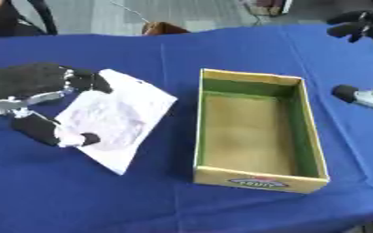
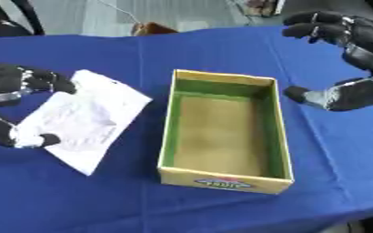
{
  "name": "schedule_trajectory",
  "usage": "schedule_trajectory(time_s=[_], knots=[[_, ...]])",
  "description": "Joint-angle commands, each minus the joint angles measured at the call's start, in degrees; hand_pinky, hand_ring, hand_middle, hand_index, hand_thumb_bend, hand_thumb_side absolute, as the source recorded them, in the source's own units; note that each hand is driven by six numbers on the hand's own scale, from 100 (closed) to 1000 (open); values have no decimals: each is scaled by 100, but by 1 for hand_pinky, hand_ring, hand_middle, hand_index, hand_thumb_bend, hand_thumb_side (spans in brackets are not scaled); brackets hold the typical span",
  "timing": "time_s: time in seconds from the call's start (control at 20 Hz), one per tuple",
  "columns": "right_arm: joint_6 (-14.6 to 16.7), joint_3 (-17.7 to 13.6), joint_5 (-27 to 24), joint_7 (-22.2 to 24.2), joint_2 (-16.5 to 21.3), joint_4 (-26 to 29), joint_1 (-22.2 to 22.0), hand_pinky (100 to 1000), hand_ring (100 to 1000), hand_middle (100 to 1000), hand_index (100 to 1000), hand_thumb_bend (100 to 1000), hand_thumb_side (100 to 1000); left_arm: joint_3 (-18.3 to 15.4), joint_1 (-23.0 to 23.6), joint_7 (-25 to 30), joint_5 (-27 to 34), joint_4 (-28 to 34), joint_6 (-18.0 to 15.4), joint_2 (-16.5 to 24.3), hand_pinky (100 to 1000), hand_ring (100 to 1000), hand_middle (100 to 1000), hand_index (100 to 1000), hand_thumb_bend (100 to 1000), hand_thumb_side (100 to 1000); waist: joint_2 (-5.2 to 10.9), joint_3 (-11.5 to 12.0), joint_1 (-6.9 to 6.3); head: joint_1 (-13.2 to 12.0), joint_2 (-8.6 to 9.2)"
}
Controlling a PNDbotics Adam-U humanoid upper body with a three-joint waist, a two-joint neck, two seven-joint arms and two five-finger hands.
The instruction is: Pick up objects on the table and place them in the box.
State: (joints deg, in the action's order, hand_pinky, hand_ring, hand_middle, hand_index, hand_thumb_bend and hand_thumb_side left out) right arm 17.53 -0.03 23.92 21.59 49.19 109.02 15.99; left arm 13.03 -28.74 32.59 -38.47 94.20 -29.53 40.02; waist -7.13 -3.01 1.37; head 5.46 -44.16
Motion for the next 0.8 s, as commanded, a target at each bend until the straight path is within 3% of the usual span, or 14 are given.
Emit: schedule_trajectory(time_s=[0.05, 0.8], knots=[[6, -51, -26, 15, 103, 22, 120, 702, 798, 921, 918, 480, 688, 11, -144, 36, -75, -28, -91, 23, 619, 749, 862, 934, 493, 730, 63, -6, 9, 25, 4], [14, -35, -43, 39, 76, 19, 153, 702, 798, 921, 917, 487, 686, 160, -476, 2, -285, -459, -235, -118, 636, 756, 861, 933, 504, 737, 48, -44, 38, -13, 4]])
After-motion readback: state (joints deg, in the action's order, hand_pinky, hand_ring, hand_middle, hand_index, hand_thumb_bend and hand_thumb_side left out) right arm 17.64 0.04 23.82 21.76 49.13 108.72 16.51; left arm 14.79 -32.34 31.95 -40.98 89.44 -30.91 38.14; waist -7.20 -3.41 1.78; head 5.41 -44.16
